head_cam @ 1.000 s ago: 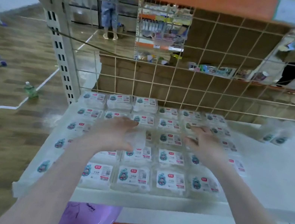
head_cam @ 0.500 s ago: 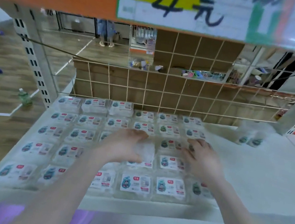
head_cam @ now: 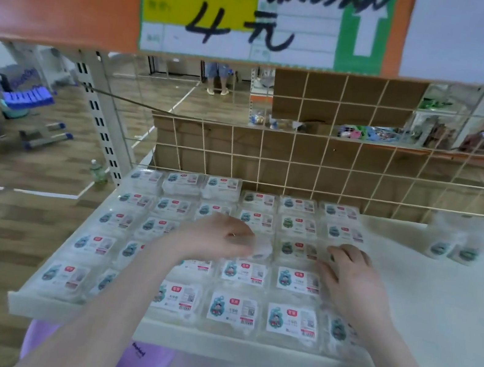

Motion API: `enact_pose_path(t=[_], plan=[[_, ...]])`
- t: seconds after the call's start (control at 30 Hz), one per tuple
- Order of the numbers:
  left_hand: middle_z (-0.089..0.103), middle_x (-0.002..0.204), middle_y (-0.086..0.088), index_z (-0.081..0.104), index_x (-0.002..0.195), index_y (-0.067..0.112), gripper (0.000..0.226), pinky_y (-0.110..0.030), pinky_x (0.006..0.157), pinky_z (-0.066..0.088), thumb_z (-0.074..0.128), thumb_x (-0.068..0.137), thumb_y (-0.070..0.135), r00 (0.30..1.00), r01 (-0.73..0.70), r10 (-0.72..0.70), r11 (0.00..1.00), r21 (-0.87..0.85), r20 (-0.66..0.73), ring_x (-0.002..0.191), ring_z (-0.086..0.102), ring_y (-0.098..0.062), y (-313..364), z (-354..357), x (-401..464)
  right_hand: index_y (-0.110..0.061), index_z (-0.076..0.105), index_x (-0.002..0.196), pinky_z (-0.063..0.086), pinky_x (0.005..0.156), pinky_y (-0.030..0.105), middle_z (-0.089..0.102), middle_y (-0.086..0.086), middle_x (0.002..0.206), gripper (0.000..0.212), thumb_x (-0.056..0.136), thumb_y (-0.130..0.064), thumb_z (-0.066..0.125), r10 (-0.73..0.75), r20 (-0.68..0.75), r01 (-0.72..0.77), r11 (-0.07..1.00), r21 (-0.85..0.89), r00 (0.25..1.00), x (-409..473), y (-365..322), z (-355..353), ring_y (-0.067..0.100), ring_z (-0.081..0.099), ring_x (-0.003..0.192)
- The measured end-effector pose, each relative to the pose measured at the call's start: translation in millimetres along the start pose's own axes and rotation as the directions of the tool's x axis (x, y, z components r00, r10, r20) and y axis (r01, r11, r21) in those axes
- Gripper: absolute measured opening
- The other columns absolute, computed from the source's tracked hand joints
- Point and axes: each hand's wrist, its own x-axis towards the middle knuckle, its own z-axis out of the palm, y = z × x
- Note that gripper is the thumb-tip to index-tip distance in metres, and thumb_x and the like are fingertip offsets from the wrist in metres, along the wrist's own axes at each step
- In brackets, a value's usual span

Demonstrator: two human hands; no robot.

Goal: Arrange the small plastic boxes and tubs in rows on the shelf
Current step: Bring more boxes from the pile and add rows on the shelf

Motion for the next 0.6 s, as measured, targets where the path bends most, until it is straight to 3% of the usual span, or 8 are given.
enact_pose_path(t=[0.03, 0.17, 0.27, 0.4, 0.5, 0.6], plan=[[0.059, 0.097, 0.009, 0.06, 0.092, 0.031, 0.02, -0.026, 0.075, 0.043, 0.045, 0.094, 0.044, 1.0, 0.001, -0.001, 1.0, -0.031, -0.009, 0.092, 0.056, -0.015, -1, -3, 2, -0.004, 0.066, 0.106, 0.047, 0.079, 0.04, 0.063, 0.014, 0.107, 0.028, 0.087, -0.025, 0.062, -0.001, 0.0, 0.001, 1.0, 0.001, 1.0, 0, 0, 0, 0.034, 0.055, 0.101], [0.058, 0.109, 0.017, 0.06, 0.121, 0.027, 0.029, -0.012, 0.079, 0.042, 0.053, 0.094, 0.035, 0.999, -0.011, 0.005, 0.991, -0.135, -0.043, 0.098, 0.056, -0.001, -6, -11, 11, -0.004, 0.066, 0.106, 0.048, 0.078, 0.04, 0.063, 0.013, 0.105, 0.028, 0.087, -0.024, 0.061, 0.001, -0.005, -0.001, 1.0, 0.011, 1.0, 0, -2, -1, 0.034, 0.056, 0.099], [0.062, 0.113, 0.01, 0.06, 0.122, 0.025, 0.029, -0.021, 0.088, 0.049, 0.055, 0.094, 0.022, 0.992, -0.02, -0.009, 0.971, -0.238, -0.123, 0.1, 0.06, -0.003, -9, -9, 19, -0.004, 0.067, 0.105, 0.048, 0.079, 0.04, 0.063, 0.013, 0.105, 0.027, 0.087, -0.024, 0.061, 0.002, -0.003, -0.002, 1.0, 0.006, 1.0, 0, -2, -2, 0.034, 0.056, 0.098], [0.058, 0.129, 0.004, 0.054, 0.131, 0.021, 0.039, -0.019, 0.088, 0.044, 0.056, 0.092, 0.02, 0.974, -0.043, 0.014, 0.992, -0.123, -0.226, 0.111, 0.056, -0.007, -12, -4, 27, -0.005, 0.067, 0.103, 0.049, 0.076, 0.04, 0.064, 0.013, 0.103, 0.025, 0.086, -0.023, 0.062, -0.001, -0.015, 0.002, 1.0, 0.01, 1.0, -1, -3, -3, 0.033, 0.057, 0.096], [0.048, 0.14, 0.008, 0.044, 0.139, 0.026, 0.054, -0.02, 0.089, 0.037, 0.058, 0.087, 0.034, 0.985, -0.007, -0.008, 0.996, -0.085, -0.172, 0.123, 0.048, -0.009, -15, 2, 28, -0.005, 0.068, 0.1, 0.05, 0.075, 0.04, 0.064, 0.012, 0.1, 0.023, 0.085, -0.022, 0.064, -0.005, -0.025, 0.005, 1.0, 0.012, 1.0, -1, -4, -4, 0.033, 0.058, 0.094], [0.044, 0.14, 0.008, 0.04, 0.141, 0.026, 0.063, -0.02, 0.082, 0.034, 0.06, 0.084, 0.042, 0.994, 0.015, -0.012, 1.0, 0.027, -0.109, 0.121, 0.046, -0.012, -17, 7, 27, -0.004, 0.069, 0.095, 0.05, 0.07, 0.04, 0.065, 0.013, 0.095, 0.019, 0.082, -0.018, 0.068, -0.016, -0.047, 0.016, 1.0, 0.012, 0.999, -1, -4, -3, 0.034, 0.06, 0.089]])
